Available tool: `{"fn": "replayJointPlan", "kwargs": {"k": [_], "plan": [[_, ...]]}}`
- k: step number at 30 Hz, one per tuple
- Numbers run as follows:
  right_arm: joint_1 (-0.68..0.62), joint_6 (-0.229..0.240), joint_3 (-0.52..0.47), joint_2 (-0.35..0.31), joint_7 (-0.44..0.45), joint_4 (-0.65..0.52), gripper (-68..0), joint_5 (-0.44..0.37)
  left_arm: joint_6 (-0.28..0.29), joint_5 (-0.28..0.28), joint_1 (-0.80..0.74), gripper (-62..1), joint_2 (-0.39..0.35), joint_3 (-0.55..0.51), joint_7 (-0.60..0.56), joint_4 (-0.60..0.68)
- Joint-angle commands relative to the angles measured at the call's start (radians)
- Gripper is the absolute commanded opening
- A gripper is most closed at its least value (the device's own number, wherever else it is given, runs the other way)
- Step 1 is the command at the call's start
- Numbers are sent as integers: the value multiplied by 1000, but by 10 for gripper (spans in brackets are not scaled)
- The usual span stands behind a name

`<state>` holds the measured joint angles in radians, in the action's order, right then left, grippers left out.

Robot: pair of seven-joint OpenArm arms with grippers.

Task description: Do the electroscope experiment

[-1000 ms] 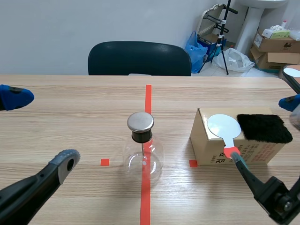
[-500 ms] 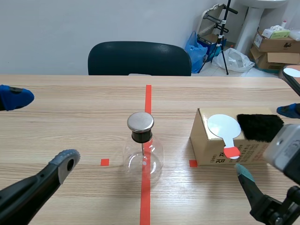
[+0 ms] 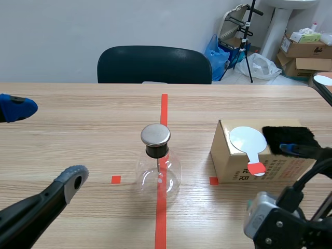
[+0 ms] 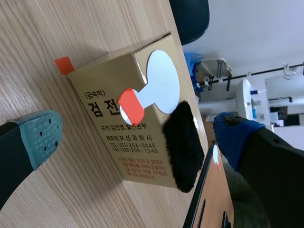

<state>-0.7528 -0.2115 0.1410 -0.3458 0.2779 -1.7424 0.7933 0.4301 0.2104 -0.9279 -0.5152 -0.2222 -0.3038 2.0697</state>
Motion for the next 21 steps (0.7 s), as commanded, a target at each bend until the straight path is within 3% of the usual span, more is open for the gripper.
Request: {"fn": "replayJointPlan", "kwargs": {"k": [1, 7, 12, 15, 21], "plan": [[22, -45, 7, -6, -22, 10, 4, 19, 2, 11, 1, 14, 10, -1, -16, 6], [78, -266, 82, -6, -59, 139, 4, 100, 2, 11, 1, 14, 10, -1, -16, 6], [130, -406, 136, -6, -60, 233, 4, 138, 2, 11, 1, 14, 10, -1, -16, 6], [161, -446, 163, -6, -67, 284, 4, 151, 3, 11, 1, 14, 10, -1, -16, 6], [221, -455, 203, -6, -115, 362, 4, 194, 3, 11, 1, 14, 10, -1, -16, 6]]}}
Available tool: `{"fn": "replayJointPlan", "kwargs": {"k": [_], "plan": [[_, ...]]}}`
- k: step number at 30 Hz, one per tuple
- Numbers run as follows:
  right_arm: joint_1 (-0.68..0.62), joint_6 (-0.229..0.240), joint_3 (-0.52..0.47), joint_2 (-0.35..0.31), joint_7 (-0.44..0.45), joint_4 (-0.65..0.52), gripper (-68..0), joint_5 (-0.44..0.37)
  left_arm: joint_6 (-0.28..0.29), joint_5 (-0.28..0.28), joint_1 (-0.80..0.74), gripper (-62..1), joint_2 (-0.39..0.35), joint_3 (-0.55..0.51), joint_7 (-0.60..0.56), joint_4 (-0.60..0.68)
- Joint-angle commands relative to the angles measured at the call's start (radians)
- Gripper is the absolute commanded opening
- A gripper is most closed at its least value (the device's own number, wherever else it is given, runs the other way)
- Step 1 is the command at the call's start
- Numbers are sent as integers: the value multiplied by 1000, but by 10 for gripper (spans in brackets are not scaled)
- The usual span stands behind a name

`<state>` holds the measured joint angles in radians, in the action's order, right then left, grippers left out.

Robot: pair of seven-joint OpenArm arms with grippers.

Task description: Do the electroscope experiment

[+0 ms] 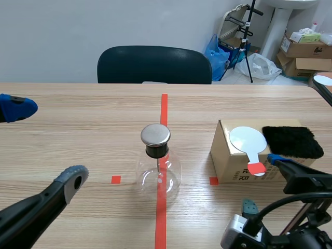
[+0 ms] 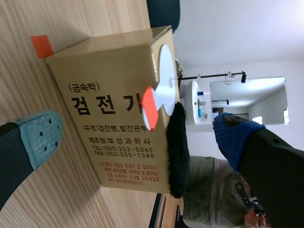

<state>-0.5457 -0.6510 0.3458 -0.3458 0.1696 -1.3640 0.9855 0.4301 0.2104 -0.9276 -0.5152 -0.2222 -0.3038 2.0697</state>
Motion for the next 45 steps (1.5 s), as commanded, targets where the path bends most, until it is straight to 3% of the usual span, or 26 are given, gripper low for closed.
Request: {"fn": "replayJointPlan", "kwargs": {"k": [1, 30, 45], "plan": [[23, -16, 2, -6, -13, -10, 4, 7, 3, 11, 0, 14, 10, -1, -16, 6], [111, -13, 2, -6, -89, 36, 4, 137, 6, 11, 0, 14, 10, -1, -16, 6], [147, -11, 2, -6, -80, 80, 4, 141, 9, 11, 0, 14, 10, -1, -16, 6]]}}
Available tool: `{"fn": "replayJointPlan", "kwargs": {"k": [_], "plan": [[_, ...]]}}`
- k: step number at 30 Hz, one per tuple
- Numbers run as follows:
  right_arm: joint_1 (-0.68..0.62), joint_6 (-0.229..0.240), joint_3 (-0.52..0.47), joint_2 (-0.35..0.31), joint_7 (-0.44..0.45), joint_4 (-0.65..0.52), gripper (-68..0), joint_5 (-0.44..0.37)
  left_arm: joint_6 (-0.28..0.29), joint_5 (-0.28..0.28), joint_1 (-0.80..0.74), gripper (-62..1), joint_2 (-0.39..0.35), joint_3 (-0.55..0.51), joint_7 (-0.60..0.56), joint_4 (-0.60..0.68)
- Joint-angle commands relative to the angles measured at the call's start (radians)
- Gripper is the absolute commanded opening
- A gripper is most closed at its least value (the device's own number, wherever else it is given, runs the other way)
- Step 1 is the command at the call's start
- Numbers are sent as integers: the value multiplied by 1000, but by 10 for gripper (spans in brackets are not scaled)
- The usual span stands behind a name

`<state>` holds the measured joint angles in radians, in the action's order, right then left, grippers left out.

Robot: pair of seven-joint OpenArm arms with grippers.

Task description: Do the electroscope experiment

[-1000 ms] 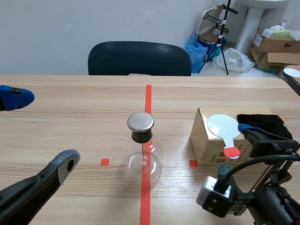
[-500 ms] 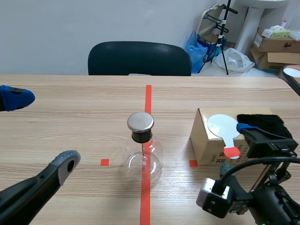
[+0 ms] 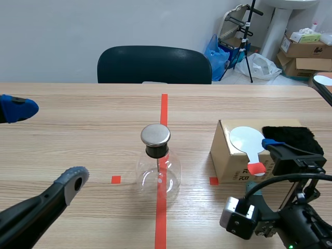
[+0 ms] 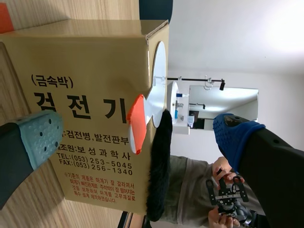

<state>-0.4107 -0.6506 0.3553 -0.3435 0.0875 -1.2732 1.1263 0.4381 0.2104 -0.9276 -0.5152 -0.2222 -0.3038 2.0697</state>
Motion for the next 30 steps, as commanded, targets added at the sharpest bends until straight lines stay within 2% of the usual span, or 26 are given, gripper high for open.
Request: {"fn": "replayJointPlan", "kwargs": {"k": [1, 20, 22, 27, 30], "plan": [[12, -12, -7, -8, 5, -10, 4, 0, 1, 11, 0, 14, 10, -1, -16, 6], [12, -12, -7, -5, 42, -10, 4, 0, 1, 11, 0, 14, 10, -1, -16, 6], [12, -12, -7, -5, 41, -10, -43, 0, 1, 11, 0, 14, 10, -1, -16, 6], [12, -12, -7, -5, 33, -10, -245, 0, 1, 11, 0, 14, 10, -1, -16, 6], [12, -12, -7, -5, 28, -10, -331, 0, 1, 11, 0, 14, 10, -1, -16, 6]]}}
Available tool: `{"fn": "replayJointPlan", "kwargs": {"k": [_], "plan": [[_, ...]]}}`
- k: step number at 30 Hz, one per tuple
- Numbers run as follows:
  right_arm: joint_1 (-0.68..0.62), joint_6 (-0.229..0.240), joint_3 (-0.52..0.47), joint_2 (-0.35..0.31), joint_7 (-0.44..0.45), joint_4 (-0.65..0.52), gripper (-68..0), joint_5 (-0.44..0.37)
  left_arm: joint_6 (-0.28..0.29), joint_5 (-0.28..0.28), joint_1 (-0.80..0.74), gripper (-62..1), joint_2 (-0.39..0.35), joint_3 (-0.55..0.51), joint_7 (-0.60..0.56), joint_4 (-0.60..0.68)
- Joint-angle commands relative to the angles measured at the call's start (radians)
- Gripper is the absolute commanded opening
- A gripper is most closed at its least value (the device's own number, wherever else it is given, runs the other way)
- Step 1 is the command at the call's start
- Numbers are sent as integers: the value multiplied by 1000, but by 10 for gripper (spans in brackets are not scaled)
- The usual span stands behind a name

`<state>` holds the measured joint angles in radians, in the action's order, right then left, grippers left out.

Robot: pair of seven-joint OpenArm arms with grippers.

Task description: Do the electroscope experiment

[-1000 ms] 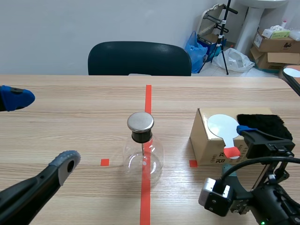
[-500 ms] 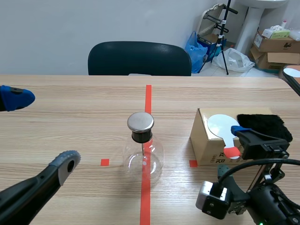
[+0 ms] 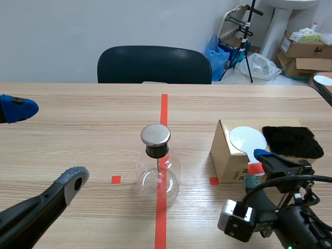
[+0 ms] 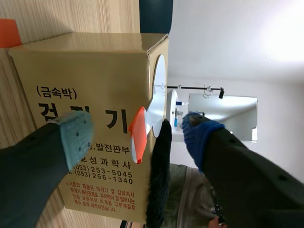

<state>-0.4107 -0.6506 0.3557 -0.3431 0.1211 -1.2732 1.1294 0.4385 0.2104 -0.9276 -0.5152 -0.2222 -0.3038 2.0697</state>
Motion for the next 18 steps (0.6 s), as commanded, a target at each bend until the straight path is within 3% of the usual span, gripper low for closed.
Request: {"fn": "replayJointPlan", "kwargs": {"k": [1, 5, 10, 18], "plan": [[12, -12, -8, -6, -8, -10, -350, -3, 1, 11, 0, 14, 10, -1, -16, 6], [12, -12, -8, -6, -11, -10, -451, -3, 1, 11, 0, 14, 10, -1, -16, 6], [12, -12, -8, -6, -10, -10, -673, -3, 1, 11, 0, 14, 10, -1, -16, 6], [12, -12, -8, -6, -10, -10, -667, -3, 1, 11, 0, 14, 10, -1, -16, 6]]}}
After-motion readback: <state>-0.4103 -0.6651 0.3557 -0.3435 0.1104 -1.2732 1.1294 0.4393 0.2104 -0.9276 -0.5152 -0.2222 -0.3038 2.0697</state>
